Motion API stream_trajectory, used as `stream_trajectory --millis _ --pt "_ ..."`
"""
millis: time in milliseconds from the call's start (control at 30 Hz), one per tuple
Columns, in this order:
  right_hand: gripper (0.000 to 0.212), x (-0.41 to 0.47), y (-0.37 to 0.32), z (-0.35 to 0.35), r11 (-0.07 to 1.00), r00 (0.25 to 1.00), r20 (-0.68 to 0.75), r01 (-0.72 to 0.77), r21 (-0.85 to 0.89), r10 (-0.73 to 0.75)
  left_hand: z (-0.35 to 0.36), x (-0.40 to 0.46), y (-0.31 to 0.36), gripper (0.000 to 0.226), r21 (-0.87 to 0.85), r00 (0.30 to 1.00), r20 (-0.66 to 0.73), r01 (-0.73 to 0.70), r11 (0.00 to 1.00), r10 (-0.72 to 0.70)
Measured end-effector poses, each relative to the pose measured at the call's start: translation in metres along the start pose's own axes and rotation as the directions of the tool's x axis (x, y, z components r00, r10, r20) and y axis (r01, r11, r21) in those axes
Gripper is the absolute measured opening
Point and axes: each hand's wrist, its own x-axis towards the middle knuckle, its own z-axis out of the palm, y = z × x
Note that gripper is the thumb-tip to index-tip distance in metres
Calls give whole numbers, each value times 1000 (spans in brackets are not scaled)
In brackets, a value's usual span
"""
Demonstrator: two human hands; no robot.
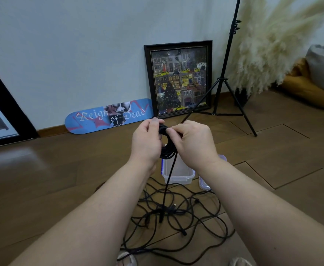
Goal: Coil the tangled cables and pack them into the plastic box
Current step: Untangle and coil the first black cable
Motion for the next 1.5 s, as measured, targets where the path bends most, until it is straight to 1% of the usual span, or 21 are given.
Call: stream_trajectory --millis 67,133,200,267,333,433,500,567,667,733,767,867,933,1000,1067,1100,1200,1367,1433,1467,1500 --pt "27 -1 -2 1 999 999 25 -21 35 20 0 1 2 26 -42 1000 -15 15 999 -16" --pt "31 -1 -4 -3 997 993 110 -38 61 31 0 0 5 26 -109 999 9 43 993 -42" --pt "36 -1 -4 -9 988 974 227 -53 145 19 -1 -2 8 26 -163 996 59 73 984 -64" --pt "39 -3 -4 -13 963 955 295 -101 248 24 -3 -4 9 27 -195 993 100 88 977 -70" --pt "39 -4 -7 -14 941 954 297 -128 313 31 -2 -7 11 28 -240 992 110 84 967 -59" --pt "36 -6 -14 -9 920 966 249 -158 357 70 2 -9 12 28 -285 996 79 67 956 -46" --pt "33 -5 -15 -6 929 971 201 -191 316 131 7 -11 11 29 -289 998 50 37 957 -23" --pt "32 -4 -14 -4 937 965 162 -243 249 207 12 -13 7 31 -241 999 32 -5 971 13" --pt "33 0 -14 -3 918 940 142 -336 212 311 16 -18 2 26 -167 996 70 -41 985 53" --pt "31 2 -15 -3 902 925 149 -375 215 349 16 -17 0 23 -142 993 96 -55 988 69" --pt "31 2 -15 -3 894 919 157 -390 220 362 15 -16 0 25 -139 991 111 -57 989 72" --pt "28 3 -14 -3 871 897 182 -437 225 403 9 -11 0 41 -130 978 198 -43 991 68" --pt "24 3 -13 -4 854 882 201 -466 233 426 5 -7 -2 40 -80 972 231 -30 996 48" --pt "24 2 -13 -5 856 889 211 -452 253 407 3 -5 -4 25 -52 977 206 -52 997 62" --pt "27 1 -13 -4 879 916 218 -389 276 337 1 -3 -3 6 -71 986 143 -70 995 80" --pt "29 1 -13 -4 883 926 225 -361 301 302 0 -2 -2 4 -82 990 121 -69 994 78" --pt "31 -1 -10 -5 865 942 252 -311 394 223 -4 0 1 7 -122 992 106 -49 991 62" --pt "40 -4 -8 -4 860 943 304 -263 436 134 -6 1 5 8 -240 998 66 1 971 16" --pt "50 -2 -6 -9 814 933 339 -291 503 124 -8 4 4 7 -245 999 52 10 970 3" --pt "59 -1 -3 -12 796 927 357 -301 524 115 -9 5 4 8 -238 999 39 3 971 6" --pt "69 -1 -1 -17 809 926 365 -284 515 93 -10 6 5 9 -229 1000 20 -9 973 14"
